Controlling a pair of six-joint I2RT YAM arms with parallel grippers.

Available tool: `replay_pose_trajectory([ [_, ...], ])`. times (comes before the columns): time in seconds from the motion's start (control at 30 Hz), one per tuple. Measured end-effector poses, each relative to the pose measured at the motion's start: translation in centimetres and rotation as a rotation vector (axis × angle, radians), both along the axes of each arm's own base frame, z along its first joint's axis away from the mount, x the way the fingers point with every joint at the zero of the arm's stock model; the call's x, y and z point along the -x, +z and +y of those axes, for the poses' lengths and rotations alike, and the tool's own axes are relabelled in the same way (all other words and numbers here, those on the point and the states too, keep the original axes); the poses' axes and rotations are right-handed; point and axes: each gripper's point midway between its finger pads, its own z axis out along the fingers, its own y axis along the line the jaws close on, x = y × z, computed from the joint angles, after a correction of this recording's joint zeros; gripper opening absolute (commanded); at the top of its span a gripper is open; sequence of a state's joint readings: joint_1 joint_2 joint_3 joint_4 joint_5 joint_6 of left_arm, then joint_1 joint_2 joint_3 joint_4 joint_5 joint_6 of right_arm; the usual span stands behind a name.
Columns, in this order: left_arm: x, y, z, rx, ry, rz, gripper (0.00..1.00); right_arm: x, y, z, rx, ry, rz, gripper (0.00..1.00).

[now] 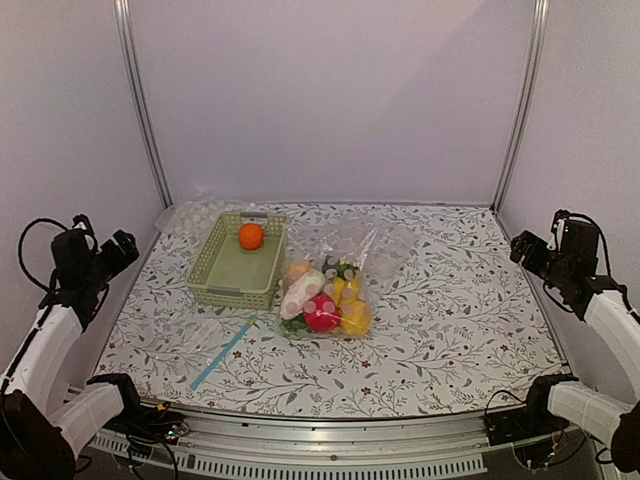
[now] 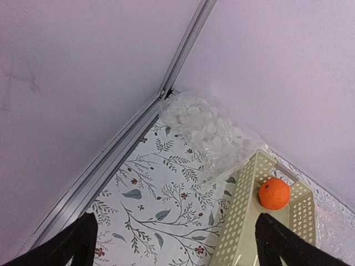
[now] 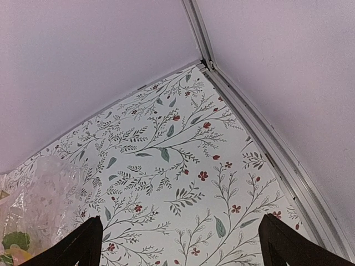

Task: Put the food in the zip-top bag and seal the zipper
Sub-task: Reset both arms

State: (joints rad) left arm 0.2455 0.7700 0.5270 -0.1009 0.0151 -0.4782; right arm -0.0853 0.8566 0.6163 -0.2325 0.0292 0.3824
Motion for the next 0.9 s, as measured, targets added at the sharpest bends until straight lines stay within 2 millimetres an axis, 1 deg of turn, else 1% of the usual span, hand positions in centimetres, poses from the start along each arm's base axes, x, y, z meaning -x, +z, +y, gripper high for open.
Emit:
replay_pose_trajectory([
  [0.1, -0.2, -1.7, -0.7, -0.079, -0.015, -0.027, 0.99, 0.0, -1.4, -0.6, 0.053, -0.017, -0.059, 0.99],
  [0.23, -1.2, -4.1, -3.1, -0.196, -0.102, -0.016, 1.0, 0.0, -3.0, -1.2, 0.111, -0.028, -0.109, 0.99],
  [0.33, -2.1, -5.4, -4.3, -0.264, -0.151, -0.002, 1.0, 0.1, -3.9, -1.4, 0.146, -0.033, -0.143, 0.99],
  [0.43, -2.8, -6.4, -5.2, -0.311, -0.176, 0.02, 1.0, 0.2, -4.7, -1.6, 0.172, -0.038, -0.155, 0.99],
  [0.53, -3.3, -6.4, -5.6, -0.337, -0.185, 0.012, 1.0, 0.0, -4.3, -1.7, 0.186, -0.037, -0.182, 0.99],
  [0.67, -3.5, -6.1, -5.6, -0.347, -0.175, -0.002, 1.0, -0.4, -3.4, -1.7, 0.198, -0.035, -0.221, 0.99],
  [0.9, -3.6, -5.8, -5.2, -0.354, -0.151, -0.014, 1.0, -0.5, -3.1, -1.7, 0.204, -0.034, -0.236, 0.99],
])
